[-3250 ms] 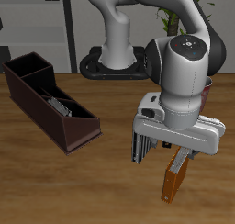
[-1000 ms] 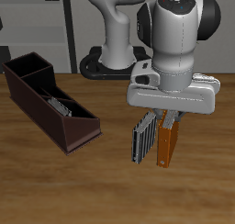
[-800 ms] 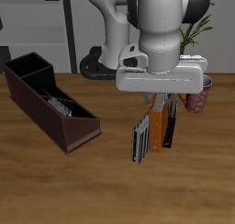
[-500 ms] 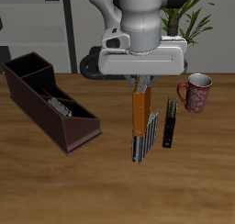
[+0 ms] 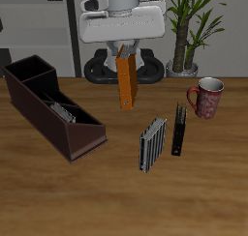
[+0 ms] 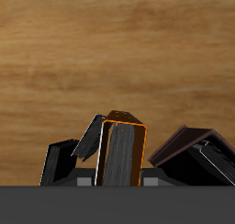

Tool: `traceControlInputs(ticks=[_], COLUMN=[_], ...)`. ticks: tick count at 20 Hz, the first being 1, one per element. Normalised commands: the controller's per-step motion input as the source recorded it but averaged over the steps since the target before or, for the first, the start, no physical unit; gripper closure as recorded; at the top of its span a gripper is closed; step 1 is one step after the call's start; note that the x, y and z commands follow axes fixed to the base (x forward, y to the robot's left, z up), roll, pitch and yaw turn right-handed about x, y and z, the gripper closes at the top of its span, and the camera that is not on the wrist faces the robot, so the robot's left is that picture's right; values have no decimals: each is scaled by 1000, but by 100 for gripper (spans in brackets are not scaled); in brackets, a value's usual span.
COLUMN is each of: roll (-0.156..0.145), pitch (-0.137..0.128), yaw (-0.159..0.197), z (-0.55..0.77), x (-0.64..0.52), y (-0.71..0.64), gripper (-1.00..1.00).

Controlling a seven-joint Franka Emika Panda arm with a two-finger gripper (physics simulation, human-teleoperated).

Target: Place the right striped book into the right desk caddy's left compartment and place the orange book into the right desk caddy's left compartment and place the red mug into the right desk caddy's right compartment

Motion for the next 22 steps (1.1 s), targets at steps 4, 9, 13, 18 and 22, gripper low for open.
traceControlInputs(ticks=[4,9,13,18,22], roll=[13,17,-13,41,1], pitch=[-19,-12,14,56,-22], yaw=[29,67,88,219,117], z=[186,61,-38,-152,-34], x=[-496,-296,-208,-108,-108], y=[-474,-341,-439,-403,-269], gripper=[100,100,100,100,100])
